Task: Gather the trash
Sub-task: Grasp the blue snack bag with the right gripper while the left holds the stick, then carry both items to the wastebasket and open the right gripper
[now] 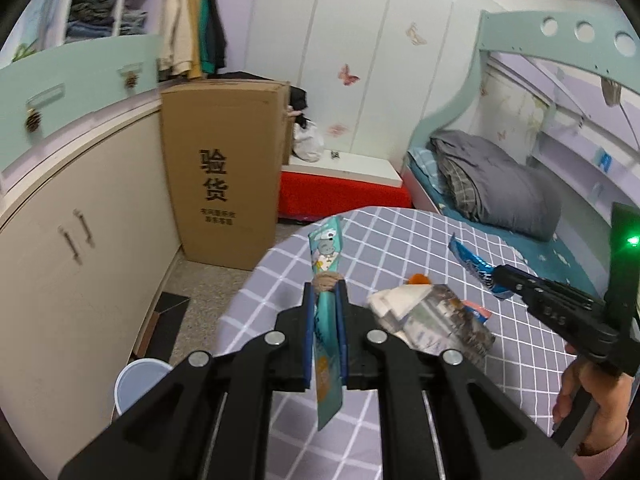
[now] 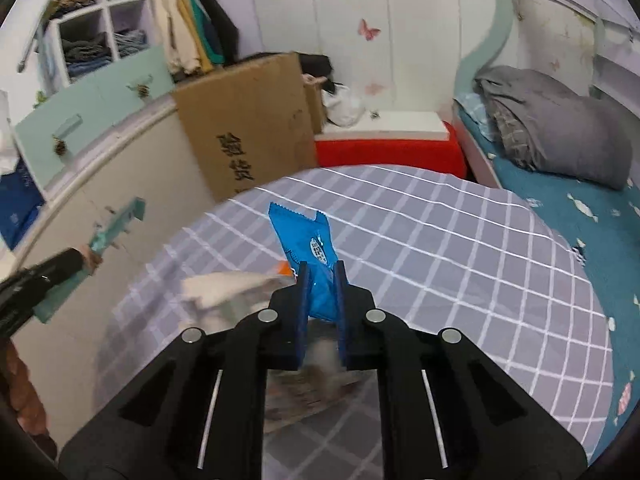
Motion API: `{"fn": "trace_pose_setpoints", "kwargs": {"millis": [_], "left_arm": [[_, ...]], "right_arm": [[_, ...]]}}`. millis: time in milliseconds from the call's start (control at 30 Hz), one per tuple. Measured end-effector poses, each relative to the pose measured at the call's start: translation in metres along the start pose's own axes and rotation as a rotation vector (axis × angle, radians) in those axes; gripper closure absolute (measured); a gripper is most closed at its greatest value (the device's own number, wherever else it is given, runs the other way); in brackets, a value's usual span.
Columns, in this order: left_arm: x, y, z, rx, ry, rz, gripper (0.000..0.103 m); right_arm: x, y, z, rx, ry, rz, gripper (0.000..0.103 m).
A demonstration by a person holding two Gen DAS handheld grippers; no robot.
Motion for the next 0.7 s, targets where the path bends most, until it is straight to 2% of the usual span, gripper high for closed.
{"fn": "trace_pose_setpoints", "kwargs": {"millis": [200,367,467,600,700], "left_arm": [[0.019,0.019,-0.045,0.056,-0.053,0.015,0.094],[0.022,0.040,-0.090,0.114,-0.107,0.006,0.094],[0.023,0.052,-0.126,0.167,-0.144,-0.003,0.094],[0.030,0.073,-0.189,0.230,-0.243,0.000,0.094],[0.025,0.091,-0.239,0.288,-0.302,-0.031,0.094]], "right_arm": [[0.009,0.009,-0.070,0.070,-0.091,0.013,0.092],[-0.006,0.026,-0.134,0.114,-0.175,-0.014,0.092],[-0.022,0.039,-0.172,0.131,-0.234,-0.042,0.092],[-0.049,0.060,-0.233,0.154,-0.331,-0.087,0.092],[-0.077,0.077,-0.281,0.169,-0.399,-0.139,0.092]]}}
Point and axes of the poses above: each gripper's, at about its wrist camera, not at the fingertips, and x roughly against the way its jaws point, z to its right, y to its underside, the point moved 4 cm from there along -x, roughly the way its jaws point, and after that the axes turned 11 degrees about -y, right-handed, at the moved point
